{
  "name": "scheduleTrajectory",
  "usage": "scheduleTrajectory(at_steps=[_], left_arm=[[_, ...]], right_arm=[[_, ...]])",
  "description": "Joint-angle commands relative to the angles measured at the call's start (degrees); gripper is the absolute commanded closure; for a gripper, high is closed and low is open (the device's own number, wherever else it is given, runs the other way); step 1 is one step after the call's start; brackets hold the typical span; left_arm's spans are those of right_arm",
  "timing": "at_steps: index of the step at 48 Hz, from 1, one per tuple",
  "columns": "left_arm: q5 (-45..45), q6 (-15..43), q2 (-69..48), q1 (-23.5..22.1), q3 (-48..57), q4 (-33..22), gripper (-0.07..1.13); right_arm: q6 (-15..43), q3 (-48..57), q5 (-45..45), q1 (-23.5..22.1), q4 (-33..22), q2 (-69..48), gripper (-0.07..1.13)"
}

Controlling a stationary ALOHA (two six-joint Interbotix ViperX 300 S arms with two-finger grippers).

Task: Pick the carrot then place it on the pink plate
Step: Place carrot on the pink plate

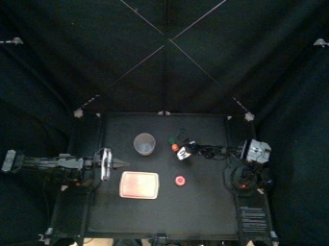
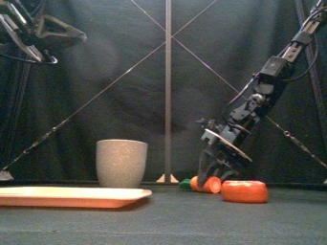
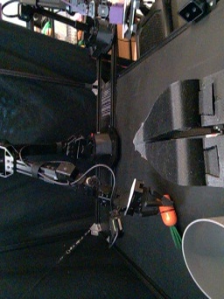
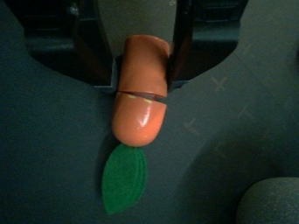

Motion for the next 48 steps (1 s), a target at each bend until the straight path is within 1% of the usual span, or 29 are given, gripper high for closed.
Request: scheduleTrajectory(at_steps=[1, 6, 8, 13, 20, 31, 39, 48], left_arm=[[-0.26, 0.09, 0.09, -0.09, -0.79, 0.09, 1.07], [-0.26, 0.09, 0.09, -0.18, -0.79, 0.09, 1.07], [-0.26, 0.09, 0.09, -0.18, -0.79, 0.09, 1.07], [-0.26, 0.09, 0.09, -0.18, -0.79, 0.09, 1.07], [-0.35, 0.09, 0.09, -0.18, -0.79, 0.09, 1.07], [-0.26, 0.09, 0.09, -0.18, -0.79, 0.09, 1.07], [-0.26, 0.09, 0.09, -0.18, -0.79, 0.09, 1.07], [-0.09, 0.09, 0.00, -0.18, -0.79, 0.09, 1.07]], right_arm=[[0.00, -0.97, -0.09, 0.35, 0.00, -1.05, 0.47], [0.00, -0.97, -0.09, 0.88, -0.09, -1.23, 0.60], [0.00, -0.88, -0.09, 1.23, -0.09, -1.67, 0.63], [-0.09, -1.05, 0.18, 2.90, -0.44, -3.34, 0.65], [0.09, -2.29, 1.93, 6.86, -1.49, -8.44, 0.66], [0.09, -5.98, 3.08, 14.94, -1.41, -14.50, 0.66], [-0.09, -10.63, 1.93, 21.18, -1.76, -13.10, 0.66], [-0.44, -16.96, -0.53, 26.02, -3.16, -6.59, 0.66]])
